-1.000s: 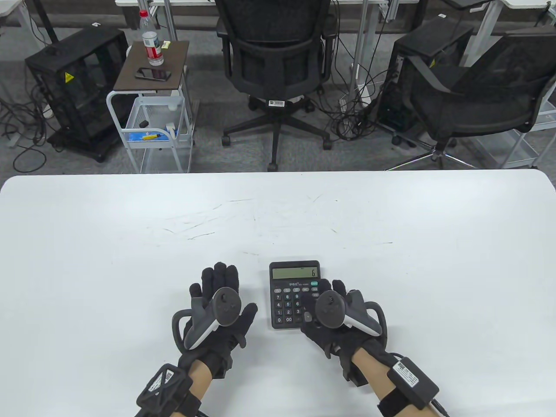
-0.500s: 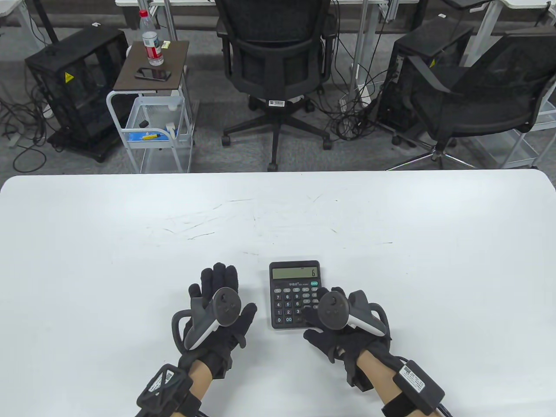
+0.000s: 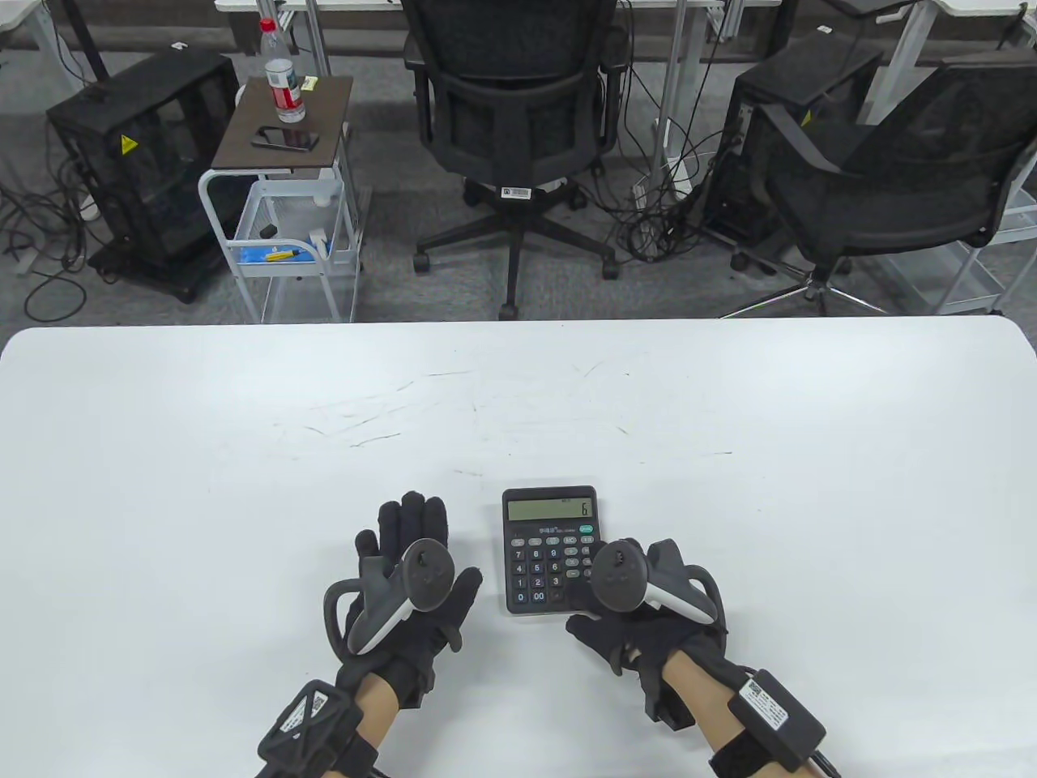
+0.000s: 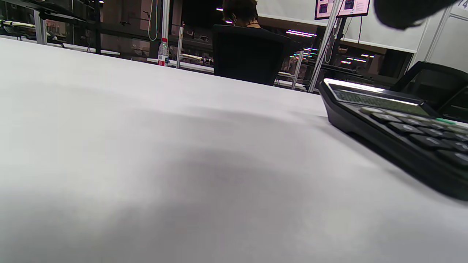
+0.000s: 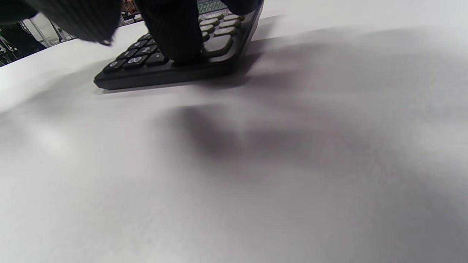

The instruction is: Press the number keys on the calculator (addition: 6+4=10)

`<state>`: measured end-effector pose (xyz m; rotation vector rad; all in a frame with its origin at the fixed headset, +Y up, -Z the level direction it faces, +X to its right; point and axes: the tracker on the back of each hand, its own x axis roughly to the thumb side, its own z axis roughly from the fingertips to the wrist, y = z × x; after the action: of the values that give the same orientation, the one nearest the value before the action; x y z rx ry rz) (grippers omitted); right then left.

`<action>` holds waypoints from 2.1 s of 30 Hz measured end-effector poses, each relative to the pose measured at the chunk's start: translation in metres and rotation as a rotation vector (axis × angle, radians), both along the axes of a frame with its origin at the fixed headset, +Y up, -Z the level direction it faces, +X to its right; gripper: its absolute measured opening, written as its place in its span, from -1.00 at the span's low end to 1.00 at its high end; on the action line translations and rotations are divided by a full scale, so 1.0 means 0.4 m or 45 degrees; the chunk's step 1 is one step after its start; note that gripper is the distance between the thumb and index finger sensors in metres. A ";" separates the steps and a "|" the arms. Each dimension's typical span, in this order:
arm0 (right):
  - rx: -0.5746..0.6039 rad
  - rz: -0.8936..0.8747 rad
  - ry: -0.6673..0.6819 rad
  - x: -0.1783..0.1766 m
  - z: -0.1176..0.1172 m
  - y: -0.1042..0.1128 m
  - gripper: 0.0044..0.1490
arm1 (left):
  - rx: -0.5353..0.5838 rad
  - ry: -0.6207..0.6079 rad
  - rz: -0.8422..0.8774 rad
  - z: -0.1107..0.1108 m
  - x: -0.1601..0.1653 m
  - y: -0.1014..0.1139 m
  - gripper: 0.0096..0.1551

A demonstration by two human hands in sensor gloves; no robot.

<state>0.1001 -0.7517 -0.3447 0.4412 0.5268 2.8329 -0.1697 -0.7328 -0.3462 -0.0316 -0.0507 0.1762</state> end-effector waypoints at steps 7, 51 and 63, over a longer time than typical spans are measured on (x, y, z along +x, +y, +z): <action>0.026 -0.024 0.009 0.001 0.000 0.007 -0.18 | -0.005 -0.003 -0.005 0.001 0.004 -0.001 0.10; 0.175 0.134 0.069 -0.148 -0.029 -0.036 -0.06 | -0.042 -0.034 -0.022 0.013 0.029 0.001 0.09; 0.197 0.054 0.055 -0.070 -0.031 -0.022 -0.04 | -0.047 -0.036 -0.021 0.014 0.031 0.000 0.08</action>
<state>0.0722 -0.7606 -0.3570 0.5263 0.3291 2.9226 -0.1572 -0.7328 -0.3407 -0.0716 -0.0756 0.1604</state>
